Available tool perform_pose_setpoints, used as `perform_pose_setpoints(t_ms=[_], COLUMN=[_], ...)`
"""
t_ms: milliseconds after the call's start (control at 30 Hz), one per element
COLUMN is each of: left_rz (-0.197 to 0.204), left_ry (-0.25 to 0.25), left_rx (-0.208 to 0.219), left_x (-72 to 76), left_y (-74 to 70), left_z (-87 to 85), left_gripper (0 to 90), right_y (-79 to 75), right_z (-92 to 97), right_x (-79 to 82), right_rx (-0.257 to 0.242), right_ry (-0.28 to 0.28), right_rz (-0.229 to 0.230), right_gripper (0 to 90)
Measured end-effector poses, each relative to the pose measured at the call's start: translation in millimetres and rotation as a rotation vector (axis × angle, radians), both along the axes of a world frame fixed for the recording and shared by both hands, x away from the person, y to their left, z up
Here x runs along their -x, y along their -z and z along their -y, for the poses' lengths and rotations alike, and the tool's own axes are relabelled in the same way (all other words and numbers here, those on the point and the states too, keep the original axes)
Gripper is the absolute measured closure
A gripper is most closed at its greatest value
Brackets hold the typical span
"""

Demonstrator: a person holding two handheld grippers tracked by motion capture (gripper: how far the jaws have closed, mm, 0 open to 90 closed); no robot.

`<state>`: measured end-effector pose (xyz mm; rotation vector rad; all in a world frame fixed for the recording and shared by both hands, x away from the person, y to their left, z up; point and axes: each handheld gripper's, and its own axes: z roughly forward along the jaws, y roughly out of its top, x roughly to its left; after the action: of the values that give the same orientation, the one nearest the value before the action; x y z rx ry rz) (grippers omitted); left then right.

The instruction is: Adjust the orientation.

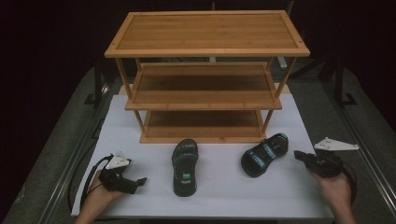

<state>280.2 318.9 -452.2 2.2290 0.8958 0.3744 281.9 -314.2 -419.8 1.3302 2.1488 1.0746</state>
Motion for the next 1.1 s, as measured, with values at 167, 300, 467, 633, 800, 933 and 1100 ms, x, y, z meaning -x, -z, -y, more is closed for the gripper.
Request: perform_pose_setpoints(t_ms=[167, 300, 467, 633, 800, 933, 1100], left_rz=[-0.001, -0.001, -0.001, 0.001, 0.0, -0.001, -0.002], left_ry=[0.0, 0.0, -0.001, -0.002, -0.002, -0.002, -0.002], left_rx=[0.002, 0.002, 0.003, 0.005, 0.005, 0.005, 0.006], left_x=[-0.1, -0.1, -0.2, -0.3, -0.3, -0.3, -0.3], left_y=[0.1, 0.1, 0.2, 0.3, 0.4, 0.3, 0.4], left_z=[0.0, 0.0, 0.0, 0.1, 0.2, 0.2, 0.2], left_gripper=[2.9, 2.8, 2.9, 2.9, 2.9, 2.9, 2.9], right_y=[-1.7, -2.8, -1.1, 1.1, 4.8, 8.8, 9.5], right_z=[5.5, 5.2, -2.3, -8.2, -15.8, -19.3, -16.3], right_x=[-25.7, -39.7, -66.1, -80.8, -95.1, -102.3, -99.4], right_rx=[0.001, -0.009, -0.025, -0.023, -0.037, -0.072, -0.07], right_ry=[-0.002, -0.014, -0.04, -0.058, -0.095, -0.12, -0.127], right_rz=[0.007, 0.016, 0.019, 0.004, -0.005, -0.02, -0.04], right_gripper=[89.6, 89.6, 89.7, 89.7, 89.7, 89.8, 89.8])
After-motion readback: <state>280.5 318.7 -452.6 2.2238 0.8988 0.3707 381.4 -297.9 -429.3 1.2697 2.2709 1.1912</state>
